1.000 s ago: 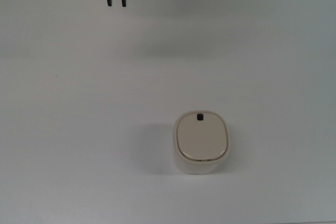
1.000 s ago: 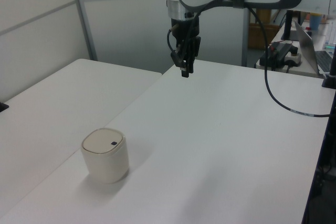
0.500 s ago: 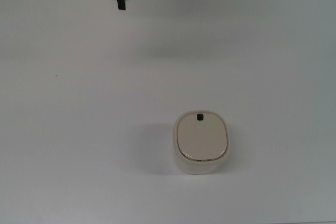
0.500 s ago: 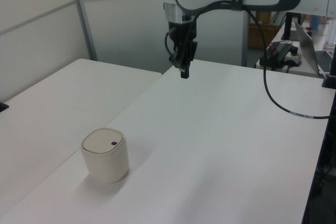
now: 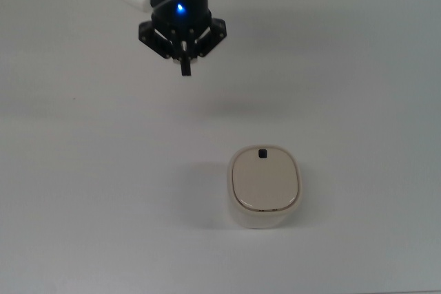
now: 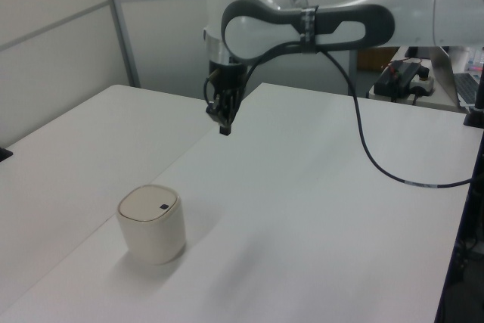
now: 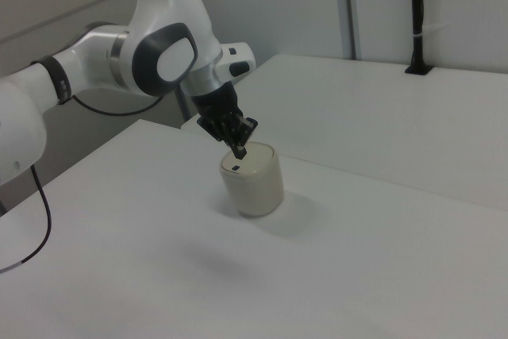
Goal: Open the trash can
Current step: 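Move the gripper down toward the dark tab on the trash can lid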
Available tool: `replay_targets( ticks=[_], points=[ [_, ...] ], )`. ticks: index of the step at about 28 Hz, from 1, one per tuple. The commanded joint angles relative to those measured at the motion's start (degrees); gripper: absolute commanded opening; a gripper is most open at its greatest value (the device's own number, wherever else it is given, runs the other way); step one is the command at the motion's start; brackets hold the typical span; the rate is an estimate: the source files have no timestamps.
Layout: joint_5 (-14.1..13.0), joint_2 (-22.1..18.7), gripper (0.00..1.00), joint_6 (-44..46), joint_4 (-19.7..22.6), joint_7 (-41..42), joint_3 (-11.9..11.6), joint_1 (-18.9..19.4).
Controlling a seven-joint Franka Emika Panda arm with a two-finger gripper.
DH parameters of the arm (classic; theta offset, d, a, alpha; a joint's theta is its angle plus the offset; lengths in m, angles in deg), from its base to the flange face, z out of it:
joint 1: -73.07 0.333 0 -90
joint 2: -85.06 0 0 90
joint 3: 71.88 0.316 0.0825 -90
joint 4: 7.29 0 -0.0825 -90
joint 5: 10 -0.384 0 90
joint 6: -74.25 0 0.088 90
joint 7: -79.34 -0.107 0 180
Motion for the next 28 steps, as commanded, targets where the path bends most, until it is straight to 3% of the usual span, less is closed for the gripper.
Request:
replay_targets(
  ticks=[1, 6, 12, 28],
  points=[
    [-1.4, 2.0, 0.00, -6.2, 0.4, 1.1, 0.2, 1.2],
    [-3.0, 4.1, 0.00, -12.1, 0.4, 1.1, 1.0, 1.4],
    [-3.0, 5.8, 0.00, -18.2, 0.5, 0.9, 2.1, 1.5],
    [-1.6, 12.6, 0.00, -25.3, 0.6, 0.1, 2.0, 5.9]
  ],
)
